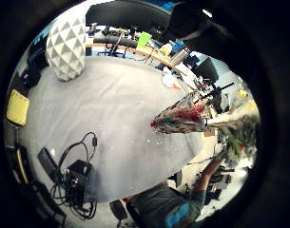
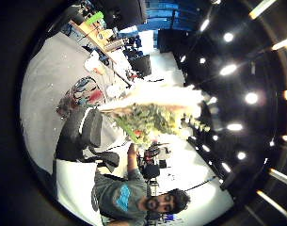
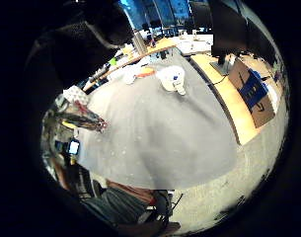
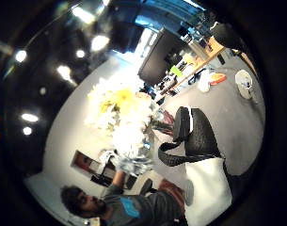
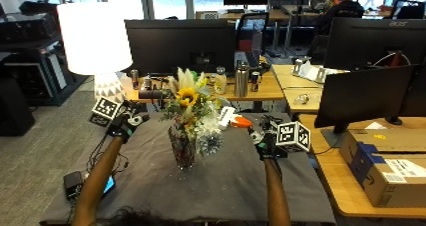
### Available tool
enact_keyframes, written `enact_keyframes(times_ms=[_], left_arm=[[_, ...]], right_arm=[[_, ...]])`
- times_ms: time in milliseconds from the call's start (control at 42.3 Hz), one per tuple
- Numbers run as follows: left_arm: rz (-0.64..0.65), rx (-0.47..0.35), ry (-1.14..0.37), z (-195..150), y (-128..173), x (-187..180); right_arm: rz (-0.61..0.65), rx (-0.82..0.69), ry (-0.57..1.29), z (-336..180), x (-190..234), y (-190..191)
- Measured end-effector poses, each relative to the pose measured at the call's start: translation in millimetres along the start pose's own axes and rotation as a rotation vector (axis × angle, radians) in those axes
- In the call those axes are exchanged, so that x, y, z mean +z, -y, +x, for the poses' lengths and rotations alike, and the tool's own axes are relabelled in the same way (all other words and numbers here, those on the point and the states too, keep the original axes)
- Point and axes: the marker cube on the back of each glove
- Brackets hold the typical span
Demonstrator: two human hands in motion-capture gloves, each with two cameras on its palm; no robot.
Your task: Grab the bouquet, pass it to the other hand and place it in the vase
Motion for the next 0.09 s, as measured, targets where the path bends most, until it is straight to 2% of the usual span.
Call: enact_keyframes(times_ms=[24,95], left_arm=[[0.005,-0.019,0.008,1.4,-3.4,-1.4],[0.022,0.006,0.021,6.3,-8.1,-5.5]], right_arm=[[-0.003,-0.001,0.001,-0.7,1.9,0.2],[-0.008,-0.008,0.003,-2.1,6.7,1.2]])
